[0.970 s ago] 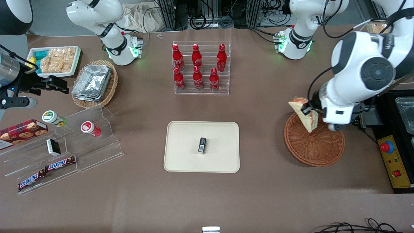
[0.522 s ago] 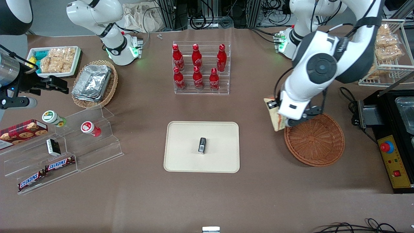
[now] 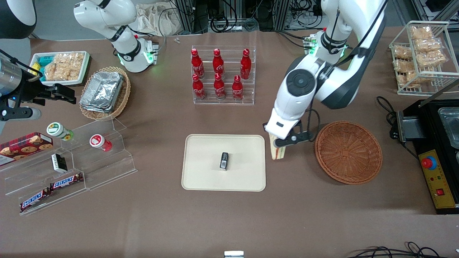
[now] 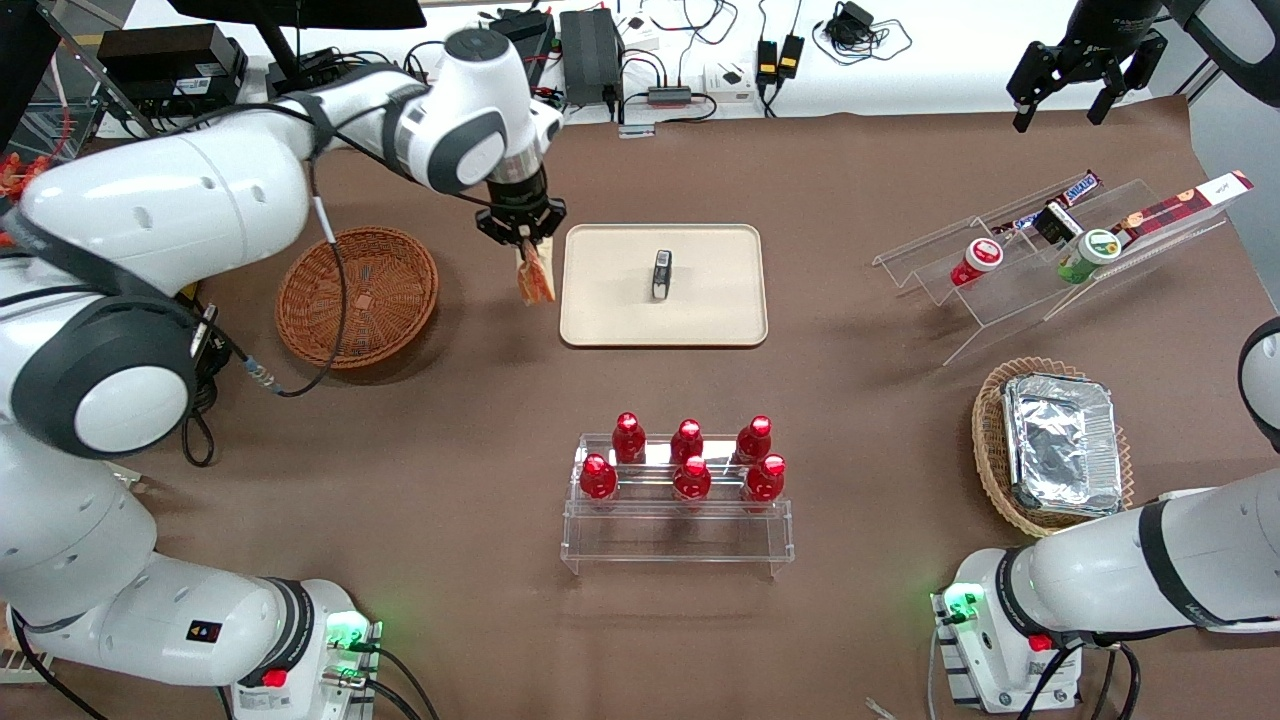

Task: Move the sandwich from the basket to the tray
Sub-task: 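Carry the sandwich over the cream tray beside the black box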

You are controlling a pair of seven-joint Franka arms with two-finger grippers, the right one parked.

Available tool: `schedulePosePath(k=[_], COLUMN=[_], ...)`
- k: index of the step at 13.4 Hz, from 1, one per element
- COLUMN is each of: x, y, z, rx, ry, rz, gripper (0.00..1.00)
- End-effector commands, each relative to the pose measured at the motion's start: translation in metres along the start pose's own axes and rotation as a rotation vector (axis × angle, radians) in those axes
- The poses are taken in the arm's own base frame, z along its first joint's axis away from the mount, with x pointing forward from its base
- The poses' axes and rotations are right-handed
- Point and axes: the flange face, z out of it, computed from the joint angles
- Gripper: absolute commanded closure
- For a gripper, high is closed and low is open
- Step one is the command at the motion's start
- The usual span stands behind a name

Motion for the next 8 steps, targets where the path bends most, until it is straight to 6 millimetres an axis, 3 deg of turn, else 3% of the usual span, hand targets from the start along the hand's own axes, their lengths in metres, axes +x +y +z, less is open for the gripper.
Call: schedulePosePath(k=[1,4,5,8], x=[0.009,0.028,0.025,0.024], y=[0.027,0.04,0.046,0.057], z=[0.025,0.049,0.064,0.085], rx=[-0.012,-0.032,-0.015,-0.054], ry=[0.032,0.02,0.022,0.037], rz=[0.032,0.036,0.057,0.066], gripper=[1.0,0.95,0.95,0.96])
